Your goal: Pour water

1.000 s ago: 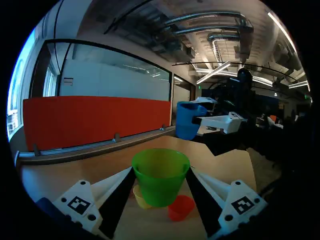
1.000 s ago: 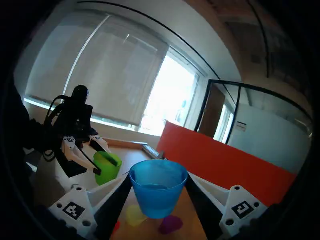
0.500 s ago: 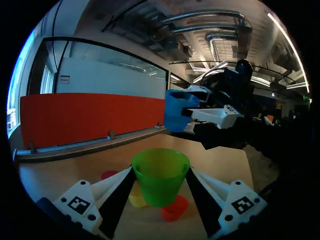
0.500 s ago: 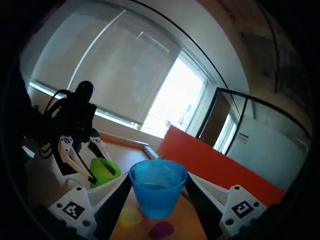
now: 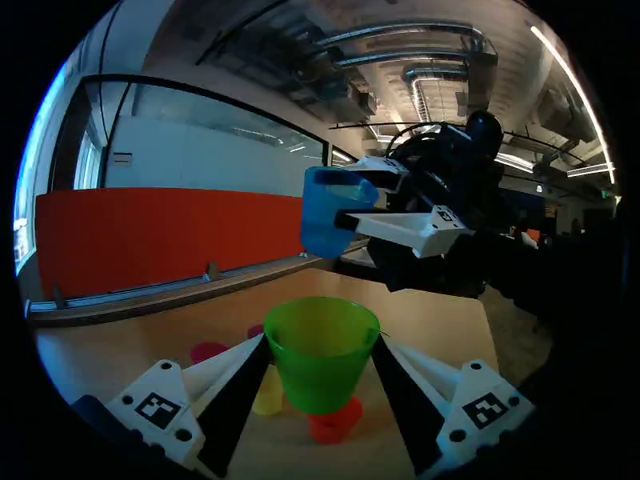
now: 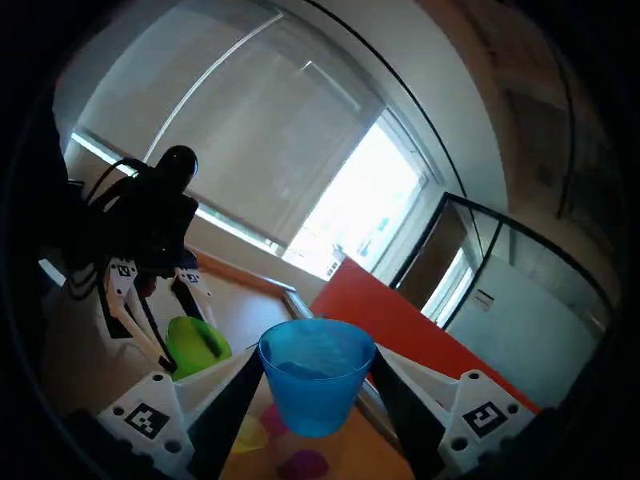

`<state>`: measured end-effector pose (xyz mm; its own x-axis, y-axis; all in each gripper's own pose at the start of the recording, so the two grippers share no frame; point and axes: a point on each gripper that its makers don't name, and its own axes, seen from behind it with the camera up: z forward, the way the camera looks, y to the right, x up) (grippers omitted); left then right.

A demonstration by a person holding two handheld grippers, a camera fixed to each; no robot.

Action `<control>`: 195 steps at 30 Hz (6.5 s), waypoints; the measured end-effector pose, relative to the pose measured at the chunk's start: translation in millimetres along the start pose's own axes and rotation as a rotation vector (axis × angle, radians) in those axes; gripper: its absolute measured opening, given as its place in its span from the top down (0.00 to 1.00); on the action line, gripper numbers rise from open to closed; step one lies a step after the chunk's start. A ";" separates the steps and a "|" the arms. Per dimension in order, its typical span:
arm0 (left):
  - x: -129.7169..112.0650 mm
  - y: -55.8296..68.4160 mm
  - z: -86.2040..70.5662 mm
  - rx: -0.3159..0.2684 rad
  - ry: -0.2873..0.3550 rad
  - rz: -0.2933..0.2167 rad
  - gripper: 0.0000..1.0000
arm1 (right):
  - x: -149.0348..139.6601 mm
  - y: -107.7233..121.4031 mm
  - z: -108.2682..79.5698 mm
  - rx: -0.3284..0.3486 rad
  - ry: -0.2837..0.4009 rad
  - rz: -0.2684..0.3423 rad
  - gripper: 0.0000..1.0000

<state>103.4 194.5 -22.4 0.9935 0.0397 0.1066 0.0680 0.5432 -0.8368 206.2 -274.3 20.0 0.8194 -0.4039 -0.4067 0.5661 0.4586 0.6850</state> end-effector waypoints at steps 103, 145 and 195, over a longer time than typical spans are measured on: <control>3.2 26.1 16.2 -0.073 0.013 0.041 0.14 | 53.0 5.3 30.2 -0.025 -0.024 -0.707 0.08; 6.1 25.9 19.5 -0.074 0.021 0.036 0.14 | 61.3 12.6 31.2 -0.042 -0.020 -0.881 0.09; 8.3 26.1 22.7 -0.071 0.026 0.035 0.14 | 67.9 12.1 32.5 -0.046 -0.008 -0.992 0.09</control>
<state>111.3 228.1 -31.1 0.9974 0.0356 0.0634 0.0385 0.4811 -0.8758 265.7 -321.8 20.4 -0.0283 -0.6270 -0.7785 0.9981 -0.0600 0.0121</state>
